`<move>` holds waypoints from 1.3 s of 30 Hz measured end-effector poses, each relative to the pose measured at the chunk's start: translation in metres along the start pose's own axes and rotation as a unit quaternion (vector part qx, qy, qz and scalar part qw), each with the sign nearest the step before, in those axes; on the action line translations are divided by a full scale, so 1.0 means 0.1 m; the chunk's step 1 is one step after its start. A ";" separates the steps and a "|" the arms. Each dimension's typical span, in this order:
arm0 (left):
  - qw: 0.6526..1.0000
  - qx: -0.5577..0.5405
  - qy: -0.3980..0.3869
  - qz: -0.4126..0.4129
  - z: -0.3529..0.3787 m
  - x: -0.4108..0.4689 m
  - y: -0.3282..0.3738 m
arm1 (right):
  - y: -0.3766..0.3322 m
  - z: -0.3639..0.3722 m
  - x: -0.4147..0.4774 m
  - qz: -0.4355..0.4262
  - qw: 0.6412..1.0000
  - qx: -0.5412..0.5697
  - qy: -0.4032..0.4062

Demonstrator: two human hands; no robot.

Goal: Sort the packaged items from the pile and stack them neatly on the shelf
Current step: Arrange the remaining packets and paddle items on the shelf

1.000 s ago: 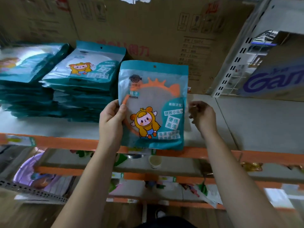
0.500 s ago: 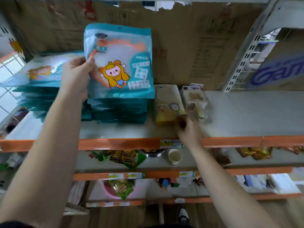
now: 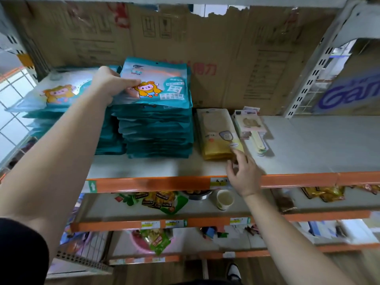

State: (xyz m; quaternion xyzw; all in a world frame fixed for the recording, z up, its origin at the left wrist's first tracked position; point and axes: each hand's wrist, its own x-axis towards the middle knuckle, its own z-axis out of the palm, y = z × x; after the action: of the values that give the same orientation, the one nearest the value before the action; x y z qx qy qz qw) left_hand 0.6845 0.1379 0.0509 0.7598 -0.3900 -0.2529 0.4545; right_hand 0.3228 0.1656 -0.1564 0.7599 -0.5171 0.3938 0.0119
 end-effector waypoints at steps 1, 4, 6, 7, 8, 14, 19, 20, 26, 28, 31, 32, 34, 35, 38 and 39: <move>1.000 0.008 0.001 0.006 0.02 0.00 -0.01 | 0.01 0.01 0.00 0.001 1.000 -0.008 -0.001; 0.999 0.040 0.004 0.026 0.08 -0.03 -0.01 | 0.02 0.02 -0.01 0.000 1.000 -0.022 -0.010; 0.996 0.080 0.011 0.031 0.10 -0.04 0.00 | 0.03 0.02 -0.02 0.002 1.000 -0.021 -0.010; 0.995 0.094 0.017 0.038 0.11 -0.05 0.01 | 0.03 0.02 -0.02 0.005 1.000 -0.018 -0.009; 0.993 0.104 0.022 0.047 0.12 -0.04 0.02 | 0.03 0.03 -0.02 0.010 1.000 -0.014 -0.009; 0.997 0.072 -0.010 0.026 0.15 -0.01 0.02 | 0.01 0.02 -0.03 0.012 1.000 0.002 0.000; 0.998 0.045 -0.034 0.003 0.16 -0.01 0.04 | 0.02 0.03 -0.03 0.011 1.000 -0.001 0.002; 0.998 0.057 -0.031 0.007 0.17 -0.01 0.04 | 0.01 0.02 -0.03 0.010 1.000 -0.002 0.004; 0.956 0.280 0.016 0.082 0.17 -0.10 0.14 | 0.00 0.00 -0.02 0.009 1.000 -0.013 -0.009; 0.930 0.322 0.066 0.165 0.23 -0.22 0.21 | 0.01 -0.03 -0.01 0.010 0.999 -0.010 -0.029; 0.913 0.261 0.109 0.295 0.40 -0.55 0.34 | 0.04 -0.12 0.01 0.027 0.996 0.048 -0.069; 0.908 0.235 0.111 0.330 0.48 -0.66 0.38 | 0.06 -0.16 0.01 0.027 0.995 0.071 -0.065; 0.897 0.192 0.100 0.385 0.70 -0.88 0.44 | 0.11 -0.25 0.02 0.024 0.994 0.104 -0.035; 0.892 0.174 0.091 0.407 0.83 -0.99 0.46 | 0.14 -0.30 0.03 0.024 0.993 0.116 -0.020; 0.885 0.148 0.062 0.436 1.30 -1.23 0.48 | 0.27 -0.47 0.12 0.042 0.990 0.132 0.020; 0.891 0.151 0.050 0.426 1.47 -1.29 0.48 | 0.35 -0.53 0.17 0.059 0.988 0.139 0.032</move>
State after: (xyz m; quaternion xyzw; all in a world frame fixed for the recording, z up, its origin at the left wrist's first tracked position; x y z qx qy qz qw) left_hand 0.4852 0.1584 0.0295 0.5921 -0.6861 0.0649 0.4177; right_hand 0.2666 0.1588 -0.1237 0.7095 -0.5002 0.4861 -0.1004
